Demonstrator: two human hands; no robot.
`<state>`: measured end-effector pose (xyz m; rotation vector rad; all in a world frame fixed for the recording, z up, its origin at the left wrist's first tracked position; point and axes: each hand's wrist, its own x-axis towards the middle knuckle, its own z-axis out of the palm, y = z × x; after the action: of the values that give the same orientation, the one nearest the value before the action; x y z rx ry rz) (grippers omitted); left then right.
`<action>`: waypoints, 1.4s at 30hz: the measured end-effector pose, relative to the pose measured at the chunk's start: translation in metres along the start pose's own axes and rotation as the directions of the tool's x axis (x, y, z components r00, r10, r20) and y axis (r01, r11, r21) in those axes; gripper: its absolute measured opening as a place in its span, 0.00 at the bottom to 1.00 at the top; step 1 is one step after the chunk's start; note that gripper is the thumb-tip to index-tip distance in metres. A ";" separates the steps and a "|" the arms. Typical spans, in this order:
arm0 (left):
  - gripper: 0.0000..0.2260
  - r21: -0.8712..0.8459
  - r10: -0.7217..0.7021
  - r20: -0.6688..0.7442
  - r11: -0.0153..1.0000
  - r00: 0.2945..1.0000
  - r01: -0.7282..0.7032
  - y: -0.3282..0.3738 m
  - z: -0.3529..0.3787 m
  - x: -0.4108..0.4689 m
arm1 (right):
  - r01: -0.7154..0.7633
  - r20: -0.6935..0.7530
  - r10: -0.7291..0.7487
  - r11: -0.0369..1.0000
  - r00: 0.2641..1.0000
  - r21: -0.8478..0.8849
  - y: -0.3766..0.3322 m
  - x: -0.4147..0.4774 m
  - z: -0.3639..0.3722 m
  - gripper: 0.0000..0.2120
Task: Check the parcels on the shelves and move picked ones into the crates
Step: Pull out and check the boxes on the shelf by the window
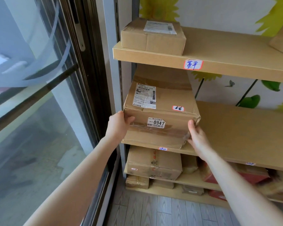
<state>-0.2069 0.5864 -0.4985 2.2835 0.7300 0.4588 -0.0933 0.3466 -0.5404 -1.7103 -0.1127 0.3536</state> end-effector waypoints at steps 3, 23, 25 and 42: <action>0.11 0.008 0.001 0.002 1.000 1.000 -0.001 -0.002 0.000 0.014 | 0.003 -0.041 -0.005 0.999 0.999 -0.033 0.001 0.008 0.006 0.25; 0.07 -0.175 -0.291 0.160 0.932 0.943 0.317 -0.128 0.126 -0.086 | -0.140 -0.397 0.144 0.989 0.906 0.040 0.159 -0.063 0.022 0.07; 0.08 -0.086 -0.298 0.186 0.944 0.936 0.318 -0.149 0.150 -0.086 | -0.236 -0.396 0.204 0.971 0.895 -0.033 0.196 -0.061 0.015 0.07; 0.15 -0.321 -0.444 0.077 0.837 0.893 0.444 -0.207 0.238 -0.067 | -0.390 -0.330 0.398 0.916 0.856 0.092 0.291 0.029 0.024 0.26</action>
<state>-0.2167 0.5510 -0.8184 1.7274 1.0638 0.3286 -0.1092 0.3268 -0.8326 -1.7427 0.5063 0.3495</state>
